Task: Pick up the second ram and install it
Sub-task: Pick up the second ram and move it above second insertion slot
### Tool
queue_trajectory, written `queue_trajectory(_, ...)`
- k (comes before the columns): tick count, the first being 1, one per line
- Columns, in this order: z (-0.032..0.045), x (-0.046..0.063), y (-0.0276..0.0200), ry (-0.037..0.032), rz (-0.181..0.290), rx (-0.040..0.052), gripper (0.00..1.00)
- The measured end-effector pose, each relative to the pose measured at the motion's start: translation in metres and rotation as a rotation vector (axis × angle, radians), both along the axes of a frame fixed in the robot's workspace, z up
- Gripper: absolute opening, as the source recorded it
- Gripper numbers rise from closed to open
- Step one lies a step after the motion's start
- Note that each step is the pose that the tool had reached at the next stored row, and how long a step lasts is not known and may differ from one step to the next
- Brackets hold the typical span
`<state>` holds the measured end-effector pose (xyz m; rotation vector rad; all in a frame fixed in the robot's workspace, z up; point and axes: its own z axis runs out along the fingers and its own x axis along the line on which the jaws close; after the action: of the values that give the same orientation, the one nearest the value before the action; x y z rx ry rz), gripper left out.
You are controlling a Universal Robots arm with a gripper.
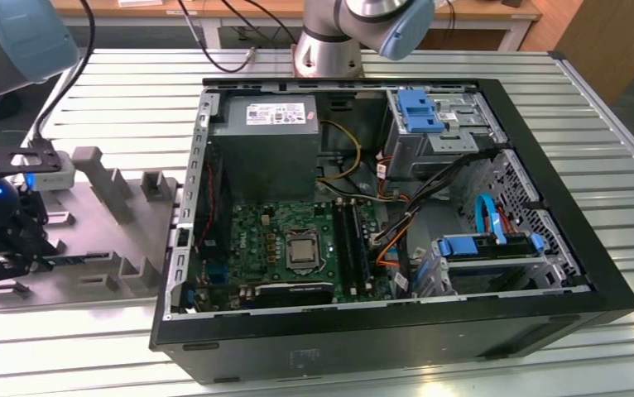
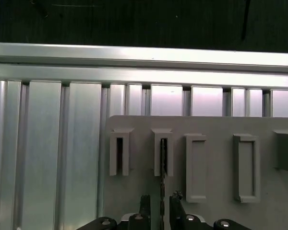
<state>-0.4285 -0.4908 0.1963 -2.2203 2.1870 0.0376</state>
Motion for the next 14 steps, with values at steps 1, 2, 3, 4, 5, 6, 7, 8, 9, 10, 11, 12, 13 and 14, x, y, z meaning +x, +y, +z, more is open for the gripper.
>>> queue_trajectory(1, -0.0002, 0.0000, 0.0000, 0.0001, 0.000, -0.0001, 0.30)
queue_trajectory(2, -0.0001, 0.0000, 0.0000, 0.0002, 0.000, -0.0002, 0.30)
queue_trajectory(3, -0.0001, 0.0000, 0.0000, 0.0002, 0.000, -0.0002, 0.30)
queue_trajectory(4, -0.0002, 0.0000, 0.0000, 0.0002, 0.000, -0.0002, 0.30)
queue_trajectory(5, -0.0003, 0.0000, 0.0000, 0.0001, 0.000, -0.0001, 0.30)
queue_trajectory(6, -0.0003, 0.0000, 0.0001, 0.0000, 0.000, 0.0000, 0.30)
queue_trajectory(7, 0.0000, 0.0000, 0.0001, 0.0000, 0.000, 0.0000, 0.30)
queue_trajectory(8, 0.0009, 0.0000, 0.0002, 0.0000, 0.000, -0.0001, 0.30)
queue_trajectory(9, 0.0011, 0.0000, 0.0002, -0.0002, 0.000, 0.0001, 0.30)
queue_trajectory(10, 0.0011, 0.0000, 0.0003, -0.0002, 0.000, 0.0001, 0.30)
queue_trajectory(11, 0.0011, 0.0000, 0.0004, -0.0003, 0.000, 0.0001, 0.30)
queue_trajectory(12, 0.0013, 0.0000, 0.0006, -0.0001, 0.000, 0.0000, 0.30)
queue_trajectory(13, 0.0013, 0.0000, 0.0010, 0.0000, 0.000, 0.0000, 0.30)
queue_trajectory(14, 0.0013, 0.0000, 0.0013, 0.0000, 0.000, 0.0000, 0.30)
